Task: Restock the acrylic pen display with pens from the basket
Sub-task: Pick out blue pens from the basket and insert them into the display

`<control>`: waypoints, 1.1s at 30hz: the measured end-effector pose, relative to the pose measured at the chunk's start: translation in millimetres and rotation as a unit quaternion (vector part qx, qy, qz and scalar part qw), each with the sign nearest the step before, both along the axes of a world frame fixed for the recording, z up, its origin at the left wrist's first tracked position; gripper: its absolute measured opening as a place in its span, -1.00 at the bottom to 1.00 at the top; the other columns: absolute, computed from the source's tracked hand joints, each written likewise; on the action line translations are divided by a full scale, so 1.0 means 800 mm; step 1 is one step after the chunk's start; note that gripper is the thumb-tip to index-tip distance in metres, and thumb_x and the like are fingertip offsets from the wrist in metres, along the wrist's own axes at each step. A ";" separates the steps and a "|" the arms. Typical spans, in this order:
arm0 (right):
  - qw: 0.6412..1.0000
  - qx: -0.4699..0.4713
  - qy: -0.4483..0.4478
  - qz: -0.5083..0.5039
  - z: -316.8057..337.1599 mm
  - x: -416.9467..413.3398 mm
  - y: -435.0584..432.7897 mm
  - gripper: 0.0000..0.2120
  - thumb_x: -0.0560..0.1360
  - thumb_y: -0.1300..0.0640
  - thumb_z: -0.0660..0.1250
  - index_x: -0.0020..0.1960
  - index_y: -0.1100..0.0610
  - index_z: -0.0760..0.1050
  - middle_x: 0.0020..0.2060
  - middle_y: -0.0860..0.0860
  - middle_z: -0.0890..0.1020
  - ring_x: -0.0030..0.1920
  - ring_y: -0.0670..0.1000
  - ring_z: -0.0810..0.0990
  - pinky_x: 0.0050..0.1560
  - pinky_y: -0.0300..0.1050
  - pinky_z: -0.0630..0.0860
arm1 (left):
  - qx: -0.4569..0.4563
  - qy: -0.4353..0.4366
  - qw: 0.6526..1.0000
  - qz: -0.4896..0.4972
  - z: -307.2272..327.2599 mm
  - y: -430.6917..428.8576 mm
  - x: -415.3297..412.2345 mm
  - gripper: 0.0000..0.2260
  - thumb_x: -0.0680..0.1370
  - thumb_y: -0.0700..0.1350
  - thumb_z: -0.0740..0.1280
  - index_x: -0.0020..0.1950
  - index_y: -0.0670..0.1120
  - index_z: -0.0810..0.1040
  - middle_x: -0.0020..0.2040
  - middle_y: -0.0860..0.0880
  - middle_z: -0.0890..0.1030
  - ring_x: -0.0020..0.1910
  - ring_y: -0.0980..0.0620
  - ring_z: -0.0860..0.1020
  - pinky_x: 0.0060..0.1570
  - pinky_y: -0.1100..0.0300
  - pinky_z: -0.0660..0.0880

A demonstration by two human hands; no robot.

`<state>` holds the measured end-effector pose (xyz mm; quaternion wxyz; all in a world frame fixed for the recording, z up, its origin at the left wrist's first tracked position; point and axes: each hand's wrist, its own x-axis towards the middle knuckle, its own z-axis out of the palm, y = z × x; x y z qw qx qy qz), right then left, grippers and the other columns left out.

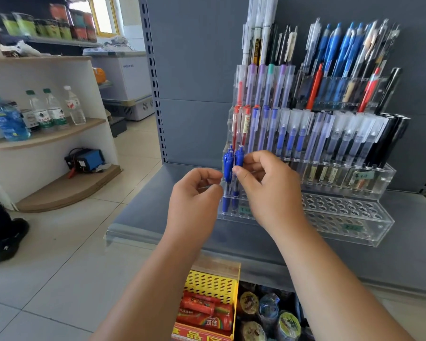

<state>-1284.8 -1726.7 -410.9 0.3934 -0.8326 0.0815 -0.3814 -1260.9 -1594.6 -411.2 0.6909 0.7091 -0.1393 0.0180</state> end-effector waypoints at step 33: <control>0.971 -0.192 0.136 -0.046 0.010 -0.098 0.032 -0.87 0.56 0.07 0.32 0.10 0.02 0.54 0.01 -0.06 0.59 -0.03 0.02 0.57 -0.10 0.04 0.57 | 0.223 -0.192 0.955 -0.023 -0.002 0.036 -0.047 -0.81 0.51 -0.26 0.33 -0.05 0.05 0.57 -0.16 0.19 0.58 -0.11 0.25 0.52 -0.20 0.52 0.39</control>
